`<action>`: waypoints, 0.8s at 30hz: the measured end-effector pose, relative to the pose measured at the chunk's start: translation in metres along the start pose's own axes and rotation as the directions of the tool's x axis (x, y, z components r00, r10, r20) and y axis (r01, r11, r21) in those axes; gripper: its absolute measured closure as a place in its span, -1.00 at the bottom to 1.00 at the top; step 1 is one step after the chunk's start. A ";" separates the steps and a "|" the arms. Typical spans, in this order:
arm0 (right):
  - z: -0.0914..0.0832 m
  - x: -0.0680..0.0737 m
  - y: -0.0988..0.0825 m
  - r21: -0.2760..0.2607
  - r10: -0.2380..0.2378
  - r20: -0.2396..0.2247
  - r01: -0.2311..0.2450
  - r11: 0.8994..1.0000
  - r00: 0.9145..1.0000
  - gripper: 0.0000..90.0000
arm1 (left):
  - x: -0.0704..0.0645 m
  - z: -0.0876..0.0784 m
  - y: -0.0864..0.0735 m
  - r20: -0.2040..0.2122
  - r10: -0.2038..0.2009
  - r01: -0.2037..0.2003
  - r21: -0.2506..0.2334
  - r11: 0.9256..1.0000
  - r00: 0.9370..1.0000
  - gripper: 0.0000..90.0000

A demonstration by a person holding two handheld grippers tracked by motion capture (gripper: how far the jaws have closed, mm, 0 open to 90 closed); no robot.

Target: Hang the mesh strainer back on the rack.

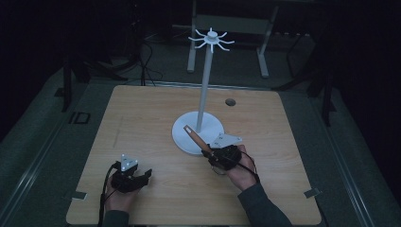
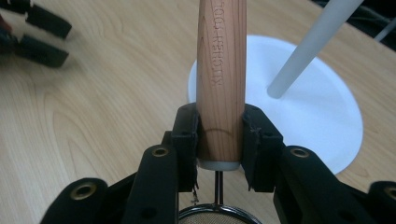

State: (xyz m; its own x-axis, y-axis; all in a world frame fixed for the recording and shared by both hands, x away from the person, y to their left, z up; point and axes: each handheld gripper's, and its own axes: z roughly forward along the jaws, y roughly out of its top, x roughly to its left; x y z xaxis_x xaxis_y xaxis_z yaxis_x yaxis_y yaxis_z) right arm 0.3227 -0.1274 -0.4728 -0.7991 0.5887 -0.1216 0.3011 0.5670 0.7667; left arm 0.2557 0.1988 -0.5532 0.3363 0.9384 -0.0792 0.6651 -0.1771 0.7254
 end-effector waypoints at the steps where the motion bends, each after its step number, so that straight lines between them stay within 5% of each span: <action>1: 0.000 0.000 0.000 0.000 0.000 0.000 0.000 1.000 1.000 0.54 | 0.000 0.000 0.000 0.000 0.000 0.000 0.000 1.000 1.000 -0.15; 24: -0.011 -0.003 0.010 -0.140 0.071 0.029 -0.067 0.988 0.997 0.54 | -0.001 0.001 0.000 -0.001 -0.002 0.002 0.001 1.000 1.000 -0.15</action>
State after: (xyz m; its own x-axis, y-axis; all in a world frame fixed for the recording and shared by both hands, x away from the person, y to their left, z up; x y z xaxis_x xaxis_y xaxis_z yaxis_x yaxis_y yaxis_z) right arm 0.3226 -0.1301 -0.4573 -0.7602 0.6442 -0.0847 0.2779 0.4401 0.8539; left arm 0.2562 0.1977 -0.5535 0.3340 0.9392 -0.0800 0.6666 -0.1753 0.7246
